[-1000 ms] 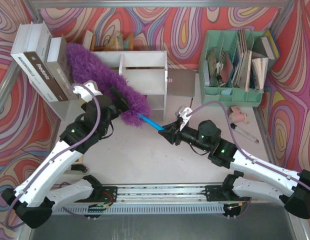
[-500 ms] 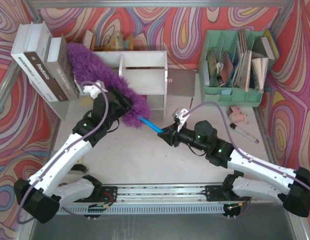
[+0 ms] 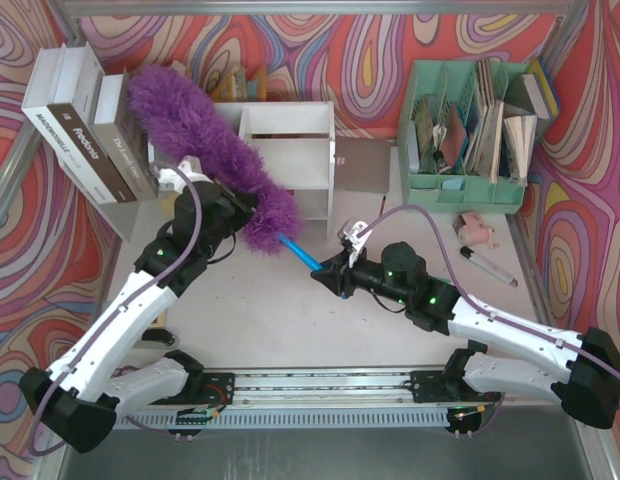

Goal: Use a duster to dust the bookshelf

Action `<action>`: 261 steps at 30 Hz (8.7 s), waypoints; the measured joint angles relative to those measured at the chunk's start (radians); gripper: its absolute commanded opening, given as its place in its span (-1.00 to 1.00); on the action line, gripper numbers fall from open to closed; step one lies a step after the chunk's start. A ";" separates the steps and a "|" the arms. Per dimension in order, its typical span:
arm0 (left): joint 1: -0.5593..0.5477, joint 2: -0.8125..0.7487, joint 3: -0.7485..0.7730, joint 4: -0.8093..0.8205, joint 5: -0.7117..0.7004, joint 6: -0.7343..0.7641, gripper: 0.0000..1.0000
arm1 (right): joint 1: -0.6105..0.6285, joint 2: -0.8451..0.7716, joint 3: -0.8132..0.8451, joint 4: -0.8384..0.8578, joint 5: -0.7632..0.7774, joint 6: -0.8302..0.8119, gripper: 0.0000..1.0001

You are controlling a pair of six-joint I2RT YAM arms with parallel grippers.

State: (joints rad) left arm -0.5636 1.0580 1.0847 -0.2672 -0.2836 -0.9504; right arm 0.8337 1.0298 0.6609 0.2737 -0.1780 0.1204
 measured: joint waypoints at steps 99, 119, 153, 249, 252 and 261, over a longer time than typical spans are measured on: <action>-0.039 -0.417 0.208 -0.111 -0.526 0.581 0.97 | 0.116 -0.043 0.169 -0.475 0.032 0.363 -1.00; -0.039 -0.418 0.187 -0.111 -0.541 0.580 0.97 | 0.314 0.058 0.178 -0.463 0.167 0.404 -1.00; -0.039 -0.438 0.166 -0.105 -0.582 0.581 0.97 | 0.365 0.159 0.215 -0.435 0.203 0.438 -1.00; -0.039 -0.585 0.242 -0.123 -0.628 0.713 0.97 | 0.319 0.682 1.258 -0.766 0.162 0.102 -1.00; -0.039 -0.588 0.241 -0.123 -0.644 0.716 0.97 | 0.338 0.652 1.200 -0.749 0.150 0.092 -1.00; -0.039 -0.590 0.236 -0.122 -0.657 0.719 0.97 | 0.353 0.578 1.076 -0.704 0.168 0.090 -1.00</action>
State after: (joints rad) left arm -0.6025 0.4679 1.3205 -0.3897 -0.9401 -0.2314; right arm 1.1866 1.6077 1.7370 -0.4301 -0.0097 0.2104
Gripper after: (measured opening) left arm 0.984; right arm 0.343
